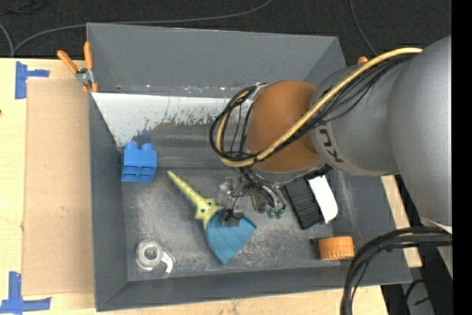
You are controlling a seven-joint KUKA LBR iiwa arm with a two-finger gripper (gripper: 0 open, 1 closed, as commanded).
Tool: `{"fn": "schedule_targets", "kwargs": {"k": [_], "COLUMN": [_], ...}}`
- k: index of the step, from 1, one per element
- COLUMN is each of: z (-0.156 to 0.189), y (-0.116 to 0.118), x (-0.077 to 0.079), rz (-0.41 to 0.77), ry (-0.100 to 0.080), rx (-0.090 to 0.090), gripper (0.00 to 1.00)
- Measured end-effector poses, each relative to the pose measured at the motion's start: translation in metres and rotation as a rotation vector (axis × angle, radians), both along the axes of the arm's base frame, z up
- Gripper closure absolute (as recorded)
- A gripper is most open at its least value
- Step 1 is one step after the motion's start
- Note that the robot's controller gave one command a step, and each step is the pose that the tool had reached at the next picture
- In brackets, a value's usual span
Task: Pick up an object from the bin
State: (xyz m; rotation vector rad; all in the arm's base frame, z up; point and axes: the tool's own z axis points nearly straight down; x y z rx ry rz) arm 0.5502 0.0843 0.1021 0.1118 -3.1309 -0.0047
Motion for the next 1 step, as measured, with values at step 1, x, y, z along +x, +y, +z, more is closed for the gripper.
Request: {"fn": "schedule_targets", "kwargs": {"k": [1], "z": [0.0259], "y": [-0.0001], "x": [-0.0011], "rz": [0.001], "ry": [0.005], "rx": [-0.001], "gripper": [1.0]}}
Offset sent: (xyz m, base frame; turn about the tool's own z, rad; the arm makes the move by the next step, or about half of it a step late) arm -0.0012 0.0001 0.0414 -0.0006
